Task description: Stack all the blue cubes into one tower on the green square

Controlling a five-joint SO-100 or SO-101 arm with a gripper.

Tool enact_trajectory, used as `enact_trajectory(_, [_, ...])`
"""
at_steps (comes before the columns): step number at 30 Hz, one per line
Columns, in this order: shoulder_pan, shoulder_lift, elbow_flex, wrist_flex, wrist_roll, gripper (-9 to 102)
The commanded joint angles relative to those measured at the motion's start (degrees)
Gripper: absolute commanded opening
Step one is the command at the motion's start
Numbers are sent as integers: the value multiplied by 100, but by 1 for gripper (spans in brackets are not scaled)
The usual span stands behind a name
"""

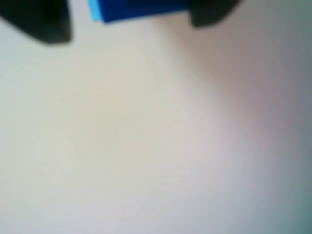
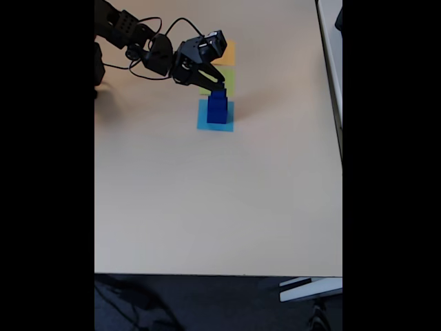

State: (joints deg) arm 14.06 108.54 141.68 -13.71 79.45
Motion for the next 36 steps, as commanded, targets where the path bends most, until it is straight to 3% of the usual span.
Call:
enact_trajectory(1, [-88, 70, -211, -185, -132, 12])
enact_trajectory(5, [-132, 167, -369, -88, -387, 11])
enact_trajectory(13, [-132, 791, -1107, 1529, -677, 0])
enact_trajectory(21, [-255, 1169, -1230, 1986, -844, 0])
enact_trajectory(28, [-554, 2312, -1283, 3146, -1644, 0])
enact_trajectory(36, [-712, 3876, -369, 3929, -2874, 0])
